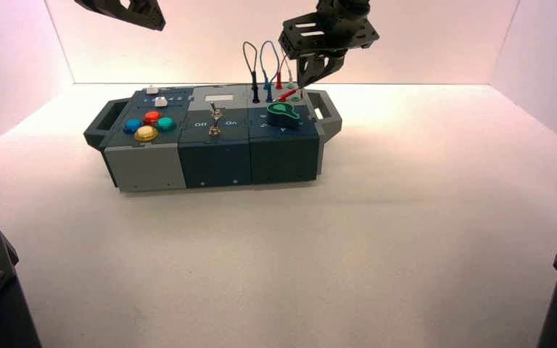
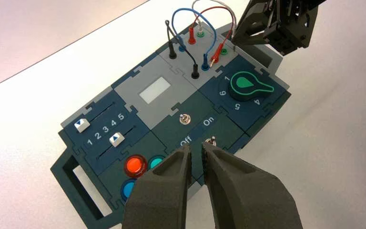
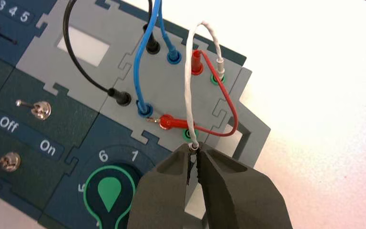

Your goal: Insert the white wire.

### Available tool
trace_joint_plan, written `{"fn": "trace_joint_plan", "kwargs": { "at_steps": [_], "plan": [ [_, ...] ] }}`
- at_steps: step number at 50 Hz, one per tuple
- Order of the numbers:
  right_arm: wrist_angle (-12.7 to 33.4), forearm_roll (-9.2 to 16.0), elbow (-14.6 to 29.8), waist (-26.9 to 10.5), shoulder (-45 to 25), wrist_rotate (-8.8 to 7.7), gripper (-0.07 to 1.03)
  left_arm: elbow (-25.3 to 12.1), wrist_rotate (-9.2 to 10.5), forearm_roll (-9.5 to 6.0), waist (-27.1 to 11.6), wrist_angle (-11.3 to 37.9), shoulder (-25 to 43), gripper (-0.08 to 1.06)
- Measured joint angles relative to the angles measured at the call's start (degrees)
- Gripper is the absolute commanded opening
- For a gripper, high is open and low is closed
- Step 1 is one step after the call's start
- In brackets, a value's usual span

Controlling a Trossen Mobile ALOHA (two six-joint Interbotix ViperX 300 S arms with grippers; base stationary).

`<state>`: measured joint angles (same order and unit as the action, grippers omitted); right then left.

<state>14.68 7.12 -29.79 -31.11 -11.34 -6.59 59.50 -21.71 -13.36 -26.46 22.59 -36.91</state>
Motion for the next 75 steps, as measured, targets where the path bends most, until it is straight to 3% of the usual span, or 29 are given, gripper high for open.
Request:
{"fn": "trace_joint_plan", "kwargs": {
  "at_steps": [21,75],
  "plan": [
    [-3.52,0.7,-0.18,-0.09,0.0,0.0,-0.03,0.0,0.0,0.0,0.0,-0.09,0.0,0.14],
    [-4.57,1.58,-0.18,-0.35,-1.05,0.09,-0.03,0.0,0.0,0.0,0.09,-0.09,0.0,0.14]
  ]
}}
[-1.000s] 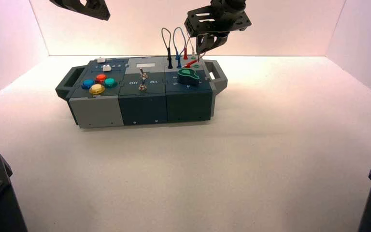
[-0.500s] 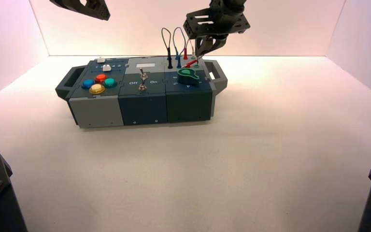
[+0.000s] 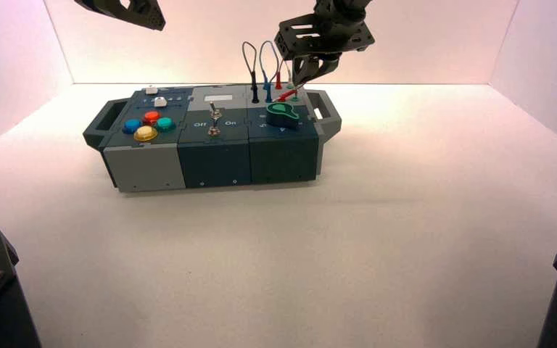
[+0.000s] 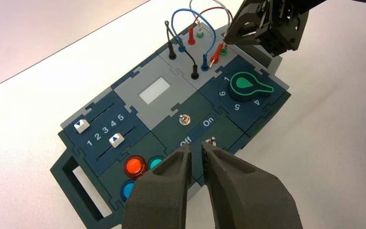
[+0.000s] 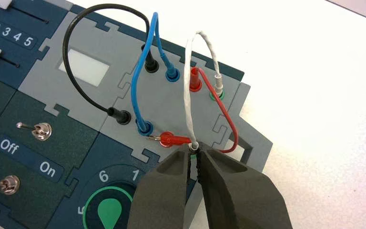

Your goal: Insert the white wire.

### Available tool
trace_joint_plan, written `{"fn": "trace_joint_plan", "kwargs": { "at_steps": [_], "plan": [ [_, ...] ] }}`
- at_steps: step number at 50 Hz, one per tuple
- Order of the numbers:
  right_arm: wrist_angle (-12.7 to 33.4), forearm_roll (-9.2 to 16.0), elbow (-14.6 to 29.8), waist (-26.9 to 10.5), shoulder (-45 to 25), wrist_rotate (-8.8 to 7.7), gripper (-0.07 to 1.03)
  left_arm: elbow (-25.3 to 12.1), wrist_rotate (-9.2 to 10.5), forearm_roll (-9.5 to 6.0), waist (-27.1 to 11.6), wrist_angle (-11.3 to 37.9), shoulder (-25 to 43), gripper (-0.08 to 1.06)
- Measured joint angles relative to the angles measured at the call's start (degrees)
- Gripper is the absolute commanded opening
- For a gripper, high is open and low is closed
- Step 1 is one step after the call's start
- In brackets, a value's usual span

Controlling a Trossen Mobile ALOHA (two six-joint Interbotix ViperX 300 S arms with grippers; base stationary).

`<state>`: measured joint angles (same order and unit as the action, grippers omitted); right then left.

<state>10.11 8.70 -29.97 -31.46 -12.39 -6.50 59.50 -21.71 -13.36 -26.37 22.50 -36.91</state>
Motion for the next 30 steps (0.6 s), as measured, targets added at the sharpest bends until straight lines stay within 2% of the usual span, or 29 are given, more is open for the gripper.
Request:
{"fn": "trace_joint_plan", "kwargs": {
  "at_steps": [30],
  "plan": [
    [-1.05,0.0,0.18,-0.18,-1.93,-0.09,-0.03,0.0,0.0,0.0,0.0,0.0,0.0,0.14]
  ]
}}
